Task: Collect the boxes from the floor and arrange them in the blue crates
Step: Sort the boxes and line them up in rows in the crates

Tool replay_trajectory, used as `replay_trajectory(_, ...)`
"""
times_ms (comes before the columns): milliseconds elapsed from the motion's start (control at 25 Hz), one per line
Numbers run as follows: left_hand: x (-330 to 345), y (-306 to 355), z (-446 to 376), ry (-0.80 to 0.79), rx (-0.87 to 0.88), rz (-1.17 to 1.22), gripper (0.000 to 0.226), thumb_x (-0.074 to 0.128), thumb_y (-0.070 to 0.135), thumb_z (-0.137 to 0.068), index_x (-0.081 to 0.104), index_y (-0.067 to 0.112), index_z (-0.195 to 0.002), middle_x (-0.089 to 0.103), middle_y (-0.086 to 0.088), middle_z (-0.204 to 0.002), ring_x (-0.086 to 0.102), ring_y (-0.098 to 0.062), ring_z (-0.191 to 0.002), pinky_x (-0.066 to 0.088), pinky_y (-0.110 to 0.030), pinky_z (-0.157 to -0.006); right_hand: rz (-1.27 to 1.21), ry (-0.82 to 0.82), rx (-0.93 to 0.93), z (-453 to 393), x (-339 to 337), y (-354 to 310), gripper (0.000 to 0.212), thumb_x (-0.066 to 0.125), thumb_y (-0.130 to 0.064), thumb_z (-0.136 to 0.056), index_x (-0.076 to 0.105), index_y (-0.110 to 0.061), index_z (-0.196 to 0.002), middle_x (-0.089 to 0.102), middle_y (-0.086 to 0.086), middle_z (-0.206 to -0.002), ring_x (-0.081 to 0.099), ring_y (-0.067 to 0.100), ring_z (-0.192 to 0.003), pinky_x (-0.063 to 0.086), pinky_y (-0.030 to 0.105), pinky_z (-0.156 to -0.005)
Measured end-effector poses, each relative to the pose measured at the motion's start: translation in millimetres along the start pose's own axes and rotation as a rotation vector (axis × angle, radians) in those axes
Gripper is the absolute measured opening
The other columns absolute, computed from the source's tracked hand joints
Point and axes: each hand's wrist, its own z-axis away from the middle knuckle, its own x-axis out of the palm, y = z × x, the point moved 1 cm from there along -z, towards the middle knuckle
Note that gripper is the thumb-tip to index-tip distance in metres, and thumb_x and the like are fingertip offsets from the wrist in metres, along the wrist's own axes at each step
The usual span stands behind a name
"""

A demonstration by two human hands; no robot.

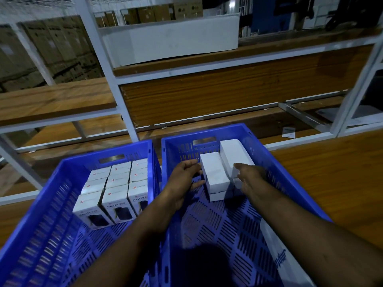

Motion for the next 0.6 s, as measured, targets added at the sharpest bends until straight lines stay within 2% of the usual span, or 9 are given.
replay_trajectory(40, 0.2, -0.2, -0.4, -0.002, -0.001, -0.005, 0.033, 0.057, 0.022, -0.102, 0.054, 0.008, -0.132, 0.062, -0.004, -0.117, 0.063, -0.015, -0.110, 0.060, -0.030, -0.081, 0.068, 0.071, -0.016, -2.8, 2.7, 1.2, 0.100, 0.088, -0.032, -0.049, 0.045, -0.003, -0.135, 0.057, 0.014, -0.132, 0.060, 0.037, -0.111, 0.051, 0.050, -0.090)
replay_trajectory(80, 0.7, -0.2, -0.2, -0.004, -0.001, -0.007, 0.033, 0.057, 0.021, -0.102, 0.054, 0.007, -0.131, 0.062, -0.005, -0.115, 0.063, -0.016, -0.109, 0.060, -0.031, -0.081, 0.116, 0.120, -0.032, -5.0, 4.5, 0.7, 0.107, 0.087, -0.031, -0.050, 0.038, -0.004, -0.141, 0.050, 0.017, -0.141, 0.056, 0.039, -0.119, 0.049, 0.054, -0.096)
replay_trajectory(200, 3.0, -0.6, 0.9, -0.009, 0.000, -0.006, 0.029, 0.057, 0.019, -0.102, 0.056, 0.005, -0.127, 0.061, -0.004, -0.111, 0.064, -0.017, -0.106, 0.061, -0.032, -0.083, 0.232, 0.186, -0.137, 11.1, 0.1, -6.5, 0.096, 0.084, -0.018, -0.068, 0.028, -0.010, -0.145, 0.036, 0.019, -0.148, 0.048, 0.041, -0.125, 0.048, 0.053, -0.099)
replay_trajectory(320, 4.0, -1.3, 2.9, -0.026, 0.005, -0.046, 0.020, 0.056, 0.020, -0.102, 0.059, 0.007, -0.118, 0.061, -0.006, -0.111, 0.064, -0.019, -0.107, 0.061, -0.032, -0.083, 0.429, 0.182, -0.274, 18.2, -4.5, -9.9, 0.065, 0.079, -0.010, -0.076, 0.046, -0.016, -0.132, 0.034, 0.016, -0.143, 0.045, 0.038, -0.124, 0.047, 0.045, -0.096)
replay_trajectory(400, 5.4, -1.5, 3.8, -0.034, 0.017, -0.080, 0.014, 0.055, 0.020, -0.103, 0.061, 0.010, -0.111, 0.062, -0.006, -0.106, 0.064, -0.019, -0.105, 0.061, -0.033, -0.086, 0.671, 0.108, -0.488, 21.1, -7.9, -10.0, 0.045, 0.074, -0.005, -0.080, 0.059, -0.020, -0.120, 0.038, 0.011, -0.138, 0.041, 0.033, -0.127, 0.046, 0.041, -0.097)
replay_trajectory(520, 7.6, -0.5, 5.5, -0.033, 0.045, -0.109, 0.010, 0.054, 0.018, -0.103, 0.061, 0.011, -0.105, 0.062, -0.004, -0.097, 0.064, -0.017, -0.097, 0.060, -0.032, -0.085, 1.048, 0.035, -0.880, 14.2, -13.5, 0.0, 0.040, 0.065, -0.003, -0.084, 0.066, -0.019, -0.121, 0.045, 0.009, -0.128, 0.041, 0.030, -0.123, 0.045, 0.039, -0.099)
replay_trajectory(600, 8.0, 0.2, 6.6, -0.039, 0.059, -0.125, 0.009, 0.053, 0.016, -0.103, 0.060, 0.012, -0.101, 0.063, -0.004, -0.094, 0.064, -0.017, -0.093, 0.059, -0.030, -0.081, 1.118, 0.034, -0.962, 8.2, -16.6, 6.0, 0.042, 0.060, -0.003, -0.085, 0.064, -0.017, -0.124, 0.046, 0.010, -0.125, 0.041, 0.031, -0.120, 0.046, 0.040, -0.096)
